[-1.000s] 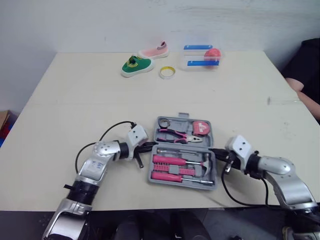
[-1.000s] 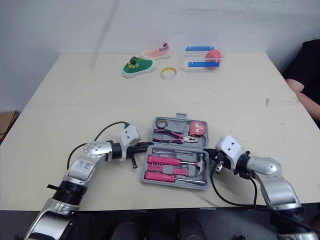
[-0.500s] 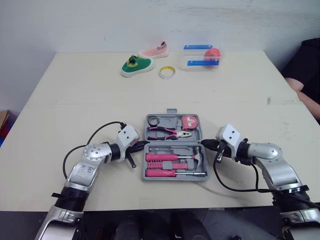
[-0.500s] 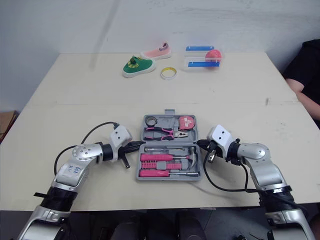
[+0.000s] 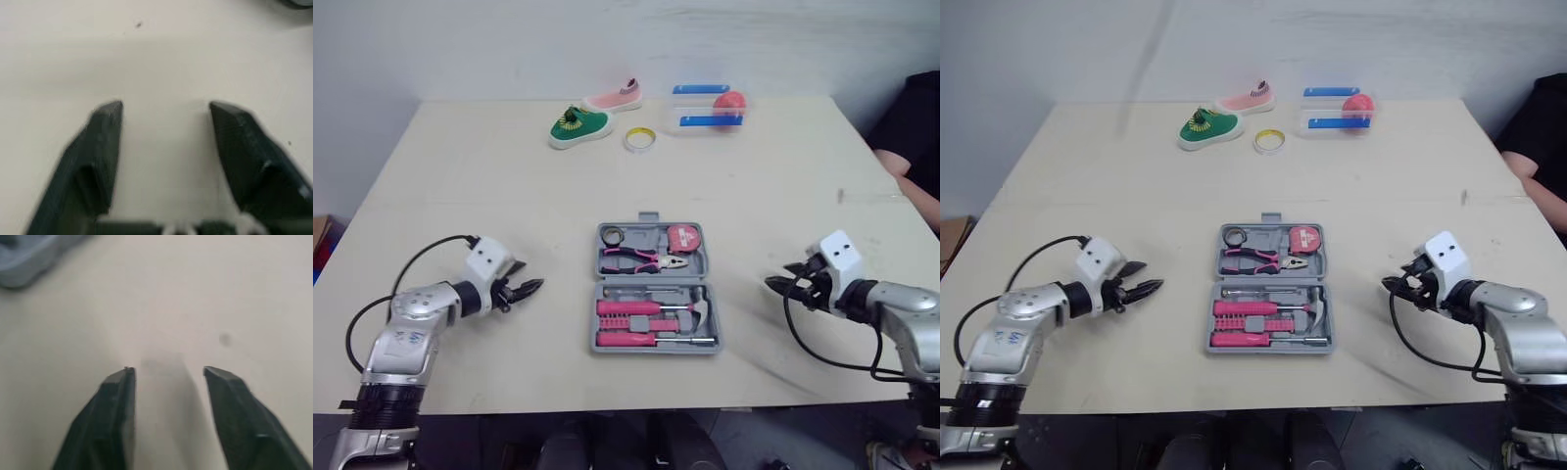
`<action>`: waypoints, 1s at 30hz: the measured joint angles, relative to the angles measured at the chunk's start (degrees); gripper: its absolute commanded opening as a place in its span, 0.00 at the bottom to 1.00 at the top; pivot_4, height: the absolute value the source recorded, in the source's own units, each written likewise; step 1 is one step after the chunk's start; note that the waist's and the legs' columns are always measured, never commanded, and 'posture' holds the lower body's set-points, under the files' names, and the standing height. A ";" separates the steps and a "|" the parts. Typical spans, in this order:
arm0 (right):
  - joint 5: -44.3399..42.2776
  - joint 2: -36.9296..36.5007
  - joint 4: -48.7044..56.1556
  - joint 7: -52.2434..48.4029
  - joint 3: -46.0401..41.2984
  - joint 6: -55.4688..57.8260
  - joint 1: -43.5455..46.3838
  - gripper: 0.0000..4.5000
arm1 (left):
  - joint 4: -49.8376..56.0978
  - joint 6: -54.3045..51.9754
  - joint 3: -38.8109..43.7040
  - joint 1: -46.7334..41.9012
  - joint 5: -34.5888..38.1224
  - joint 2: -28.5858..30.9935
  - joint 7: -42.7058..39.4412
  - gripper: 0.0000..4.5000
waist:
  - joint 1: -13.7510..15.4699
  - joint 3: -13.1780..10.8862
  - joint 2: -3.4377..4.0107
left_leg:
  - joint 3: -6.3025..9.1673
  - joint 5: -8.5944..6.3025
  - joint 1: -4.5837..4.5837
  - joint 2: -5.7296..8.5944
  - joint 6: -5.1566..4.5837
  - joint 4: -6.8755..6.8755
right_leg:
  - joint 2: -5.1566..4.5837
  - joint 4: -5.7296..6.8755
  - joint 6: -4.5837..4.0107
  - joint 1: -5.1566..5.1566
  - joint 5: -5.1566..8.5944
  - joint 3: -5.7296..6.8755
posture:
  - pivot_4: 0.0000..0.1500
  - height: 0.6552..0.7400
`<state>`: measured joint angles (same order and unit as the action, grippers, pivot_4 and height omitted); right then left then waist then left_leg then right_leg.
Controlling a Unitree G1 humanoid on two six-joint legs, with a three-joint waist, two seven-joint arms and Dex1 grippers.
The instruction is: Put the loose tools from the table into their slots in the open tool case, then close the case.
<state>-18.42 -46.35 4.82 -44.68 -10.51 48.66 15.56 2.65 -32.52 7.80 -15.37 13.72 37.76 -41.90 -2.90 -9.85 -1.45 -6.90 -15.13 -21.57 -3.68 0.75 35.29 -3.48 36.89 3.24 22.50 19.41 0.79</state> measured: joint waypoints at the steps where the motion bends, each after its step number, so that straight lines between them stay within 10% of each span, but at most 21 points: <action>1: -3.52 0.63 2.25 0.38 -0.53 7.37 2.58 0.97 | 2.41 -4.64 -0.29 -1.79 2.04 0.06 -0.49 0.98 | 0.05 -0.15 -0.10 | 0.03 0.08 -0.06 0.01 -0.01 0.00 | 0.00 0.03 0.00 0.04 -0.03 0.01 | 1.00 1.00; 10: -12.61 5.81 6.07 8.33 2.71 41.17 25.67 1.00 | 9.46 -35.18 -4.73 -17.57 6.12 -5.63 9.54 1.00 | 0.49 -0.34 -0.13 | 0.08 0.32 -1.03 0.08 0.26 0.23 | 0.07 0.21 0.04 0.99 -0.08 0.05 | 1.00 1.00; 30: -5.85 13.90 -9.01 20.16 10.06 40.99 33.96 1.00 | -4.59 -37.38 -10.03 -28.52 3.29 -15.03 18.57 1.00 | 1.10 -0.41 -0.16 | -0.11 0.46 -1.67 0.07 0.29 0.89 | 0.15 0.63 0.24 1.57 -0.19 -0.10 | 1.00 1.00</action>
<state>-24.28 -32.45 -4.18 -24.52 -0.45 89.65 49.52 -1.94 -69.89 -2.23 -43.89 17.00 22.73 -23.33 -1.80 -10.27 -1.61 -7.00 -14.67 -23.24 -3.61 1.04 36.18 -3.33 37.52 3.48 24.08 19.21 0.69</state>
